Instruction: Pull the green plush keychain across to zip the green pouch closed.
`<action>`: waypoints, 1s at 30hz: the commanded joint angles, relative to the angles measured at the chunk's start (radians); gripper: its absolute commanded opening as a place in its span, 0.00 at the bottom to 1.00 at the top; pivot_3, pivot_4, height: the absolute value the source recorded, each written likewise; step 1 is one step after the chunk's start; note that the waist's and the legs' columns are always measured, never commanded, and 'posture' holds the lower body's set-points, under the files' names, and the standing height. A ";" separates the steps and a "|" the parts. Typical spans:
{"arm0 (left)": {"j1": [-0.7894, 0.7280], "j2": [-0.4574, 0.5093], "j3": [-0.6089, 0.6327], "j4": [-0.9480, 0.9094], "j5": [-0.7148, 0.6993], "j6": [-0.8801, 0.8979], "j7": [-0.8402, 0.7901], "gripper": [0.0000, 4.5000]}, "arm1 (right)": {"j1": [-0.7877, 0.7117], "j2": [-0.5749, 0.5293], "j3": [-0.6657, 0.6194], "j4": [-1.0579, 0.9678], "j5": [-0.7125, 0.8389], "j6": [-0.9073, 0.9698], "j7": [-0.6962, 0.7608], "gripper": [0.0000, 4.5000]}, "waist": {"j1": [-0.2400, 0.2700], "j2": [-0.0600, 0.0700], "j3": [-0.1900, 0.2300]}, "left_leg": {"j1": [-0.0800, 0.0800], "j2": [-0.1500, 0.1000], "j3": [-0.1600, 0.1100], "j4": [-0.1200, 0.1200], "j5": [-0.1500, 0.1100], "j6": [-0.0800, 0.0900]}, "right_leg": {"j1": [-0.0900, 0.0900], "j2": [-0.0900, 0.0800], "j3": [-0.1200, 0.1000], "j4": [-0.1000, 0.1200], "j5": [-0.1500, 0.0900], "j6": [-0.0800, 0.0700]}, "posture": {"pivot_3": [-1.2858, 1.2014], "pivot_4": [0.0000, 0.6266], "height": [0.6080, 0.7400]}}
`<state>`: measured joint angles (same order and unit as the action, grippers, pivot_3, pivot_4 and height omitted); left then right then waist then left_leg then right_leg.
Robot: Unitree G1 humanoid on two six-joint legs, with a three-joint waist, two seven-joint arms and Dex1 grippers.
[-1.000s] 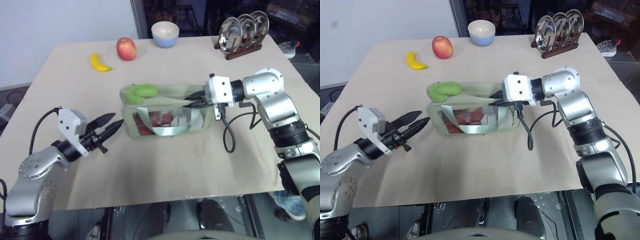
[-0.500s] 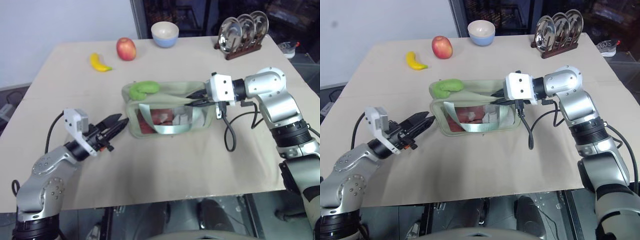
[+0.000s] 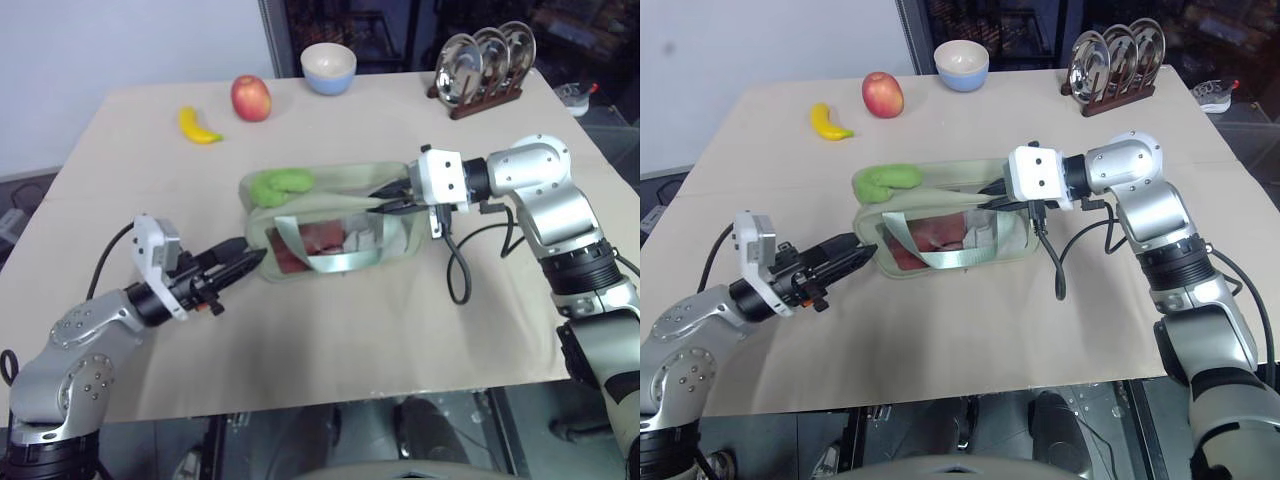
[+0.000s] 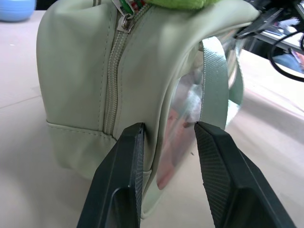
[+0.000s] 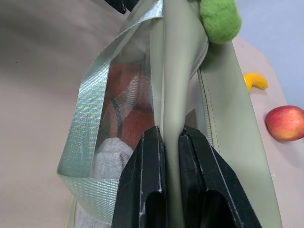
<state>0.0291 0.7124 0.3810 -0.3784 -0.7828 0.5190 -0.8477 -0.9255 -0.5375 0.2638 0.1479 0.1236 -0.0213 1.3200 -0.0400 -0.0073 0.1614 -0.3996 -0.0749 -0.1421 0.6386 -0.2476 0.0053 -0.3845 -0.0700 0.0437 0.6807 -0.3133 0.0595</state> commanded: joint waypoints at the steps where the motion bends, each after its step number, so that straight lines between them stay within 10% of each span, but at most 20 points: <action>1: -0.044 0.002 -0.011 0.011 0.050 -0.044 0.014 0.38 | -0.006 0.003 -0.024 -0.055 0.028 0.002 -0.012 0.00 | 0.001 0.000 0.000 | 0.000 0.000 0.000 0.000 0.000 0.000 | 0.000 0.000 0.000 0.000 0.000 0.000 | 0.52 0.24 1.00; 6: -0.061 -0.031 -0.088 0.025 0.140 -0.091 0.027 0.38 | 0.002 0.002 -0.028 -0.076 0.035 0.019 -0.011 0.00 | -0.001 0.000 0.000 | 0.000 0.000 0.000 0.000 0.000 0.000 | 0.000 0.000 0.000 0.000 0.000 0.000 | 0.52 0.24 1.00; 11: -0.050 -0.047 -0.089 0.020 0.139 -0.100 0.016 0.01 | 0.017 -0.011 -0.037 -0.103 0.043 0.066 -0.018 0.00 | -0.001 0.000 0.000 | 0.000 0.000 0.000 0.000 0.000 0.000 | 0.000 0.000 0.000 0.000 0.000 0.000 | 0.52 0.24 1.00; 17: -0.062 -0.063 -0.093 0.033 0.168 -0.135 0.030 0.00 | -0.001 -0.020 -0.119 -0.194 0.123 0.266 -0.102 0.44 | 0.002 0.000 0.000 | 0.000 0.000 0.000 0.001 0.000 0.000 | 0.000 0.000 0.000 0.001 0.000 0.000 | 0.52 0.24 1.00; 23: -0.060 -0.065 -0.085 0.041 0.190 -0.151 0.038 0.00 | -0.102 -0.005 -0.208 -0.396 0.325 0.660 -0.250 0.44 | 0.000 0.000 0.000 | -0.001 0.000 0.000 0.001 0.000 0.000 | -0.001 0.000 0.000 0.001 0.000 0.000 | 0.52 0.24 1.00; 30: -0.072 -0.066 -0.083 0.049 0.193 -0.150 0.044 0.00 | -0.060 0.067 0.012 -0.484 0.136 0.535 -0.362 0.44 | 0.000 0.000 0.000 | -0.001 0.000 0.000 0.001 0.000 0.000 | -0.002 0.000 0.000 0.002 0.000 0.000 | 0.52 0.24 1.00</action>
<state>-0.0352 0.6424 0.2744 -0.3219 -0.5906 0.3902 -0.8074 -0.9713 -0.4780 0.2710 -0.3330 0.2985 0.5597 0.9864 -0.0401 -0.0076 0.1610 -0.4004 -0.0755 -0.1424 0.6400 -0.2476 0.0054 -0.3862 -0.0705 0.0437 0.6830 -0.3132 0.0596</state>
